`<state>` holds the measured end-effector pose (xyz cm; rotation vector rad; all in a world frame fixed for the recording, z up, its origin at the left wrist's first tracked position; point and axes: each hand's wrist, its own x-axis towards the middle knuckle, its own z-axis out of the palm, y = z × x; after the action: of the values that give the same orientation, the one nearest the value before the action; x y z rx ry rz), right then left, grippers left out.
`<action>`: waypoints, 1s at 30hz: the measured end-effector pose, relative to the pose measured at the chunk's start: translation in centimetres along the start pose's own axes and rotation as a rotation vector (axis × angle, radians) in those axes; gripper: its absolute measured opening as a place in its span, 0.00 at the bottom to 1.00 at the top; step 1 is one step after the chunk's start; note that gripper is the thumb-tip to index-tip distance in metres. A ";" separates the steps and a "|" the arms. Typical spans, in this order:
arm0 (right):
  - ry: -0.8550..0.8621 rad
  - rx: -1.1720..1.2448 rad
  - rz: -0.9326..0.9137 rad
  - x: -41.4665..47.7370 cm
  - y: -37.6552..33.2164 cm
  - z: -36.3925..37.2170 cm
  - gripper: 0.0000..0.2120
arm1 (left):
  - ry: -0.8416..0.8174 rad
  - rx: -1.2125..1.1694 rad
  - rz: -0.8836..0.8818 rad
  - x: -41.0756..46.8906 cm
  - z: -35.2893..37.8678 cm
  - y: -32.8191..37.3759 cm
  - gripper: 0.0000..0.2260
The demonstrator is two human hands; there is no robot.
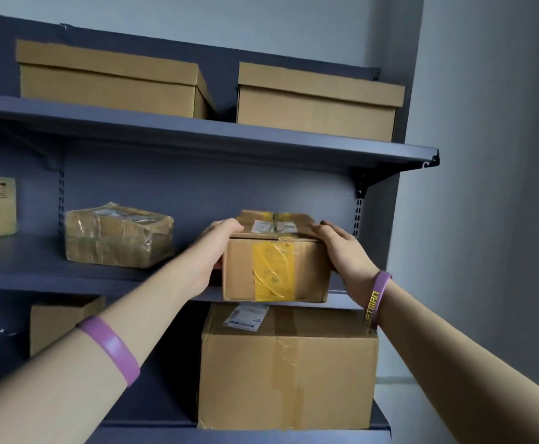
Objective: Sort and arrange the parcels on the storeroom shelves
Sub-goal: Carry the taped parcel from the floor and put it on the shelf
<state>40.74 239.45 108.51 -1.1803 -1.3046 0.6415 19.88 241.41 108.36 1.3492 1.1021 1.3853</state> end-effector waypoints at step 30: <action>0.023 -0.584 -0.355 6.4 -3.6 9.8 0.18 | 0.126 0.374 0.153 9.5 -9.8 1.2 0.27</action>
<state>32.01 246.89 112.79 -1.3575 -1.6910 -0.0238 9.87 250.25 111.43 1.6581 1.4195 1.4369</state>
